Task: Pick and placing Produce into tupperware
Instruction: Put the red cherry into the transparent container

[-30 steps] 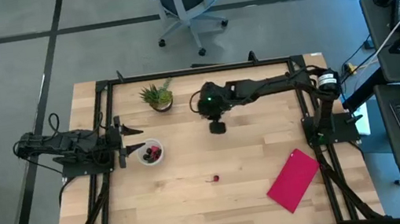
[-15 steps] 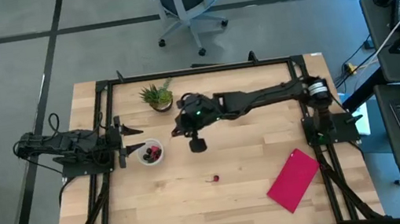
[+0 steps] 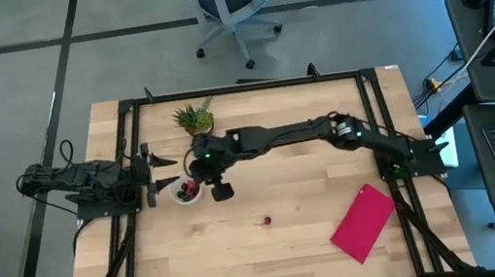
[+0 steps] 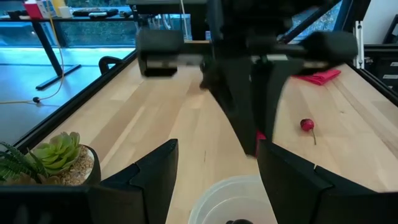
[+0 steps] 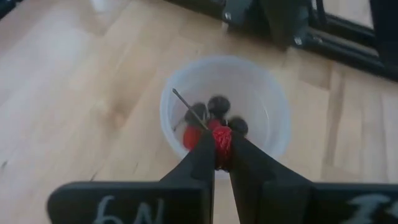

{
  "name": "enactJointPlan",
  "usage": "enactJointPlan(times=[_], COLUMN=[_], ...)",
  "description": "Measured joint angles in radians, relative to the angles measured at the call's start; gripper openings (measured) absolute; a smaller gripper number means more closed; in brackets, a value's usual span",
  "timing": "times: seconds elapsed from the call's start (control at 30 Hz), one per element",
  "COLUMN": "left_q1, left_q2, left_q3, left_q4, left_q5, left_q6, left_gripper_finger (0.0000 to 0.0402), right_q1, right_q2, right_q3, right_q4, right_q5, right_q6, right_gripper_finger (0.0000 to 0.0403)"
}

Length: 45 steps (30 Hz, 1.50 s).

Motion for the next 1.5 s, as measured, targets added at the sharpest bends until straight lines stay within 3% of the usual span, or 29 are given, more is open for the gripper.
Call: enactJointPlan(times=[0.17, 0.57, 0.83, 1.17, 1.3, 1.5], left_q1=[0.000, 0.000, 0.000, 0.000, 0.000, 0.000], left_q2=[0.000, 0.000, 0.000, 0.000, 0.000, 0.000], left_q3=[0.000, 0.000, 0.000, 0.000, 0.000, 0.000], left_q4=[0.000, 0.000, 0.000, 0.000, 0.000, 0.000], left_q5=[0.000, -0.001, -0.001, -0.001, -0.001, -0.001], left_q6=[0.000, 0.000, 0.000, 0.000, 0.000, 0.000], left_gripper_finger=[0.0212, 0.0212, 0.0212, 0.0212, 0.0212, 0.0212], right_q1=[0.002, 0.001, 0.001, 0.001, 0.010, 0.033], right_q2=[0.096, 0.144, 0.144, 0.141, 0.083, -0.012], right_q3=[0.148, 0.137, 0.137, 0.137, 0.135, 0.139], right_q4=[-0.048, 0.005, 0.040, 0.034, -0.063, -0.379], right_q5=[-0.014, -0.035, -0.017, 0.015, 0.017, 0.014], right_q6=[-0.016, -0.020, -0.012, -0.011, -0.029, -0.008], right_gripper_finger=[0.0031, 0.0032, 0.0117, 0.0116, 0.0116, 0.0116])
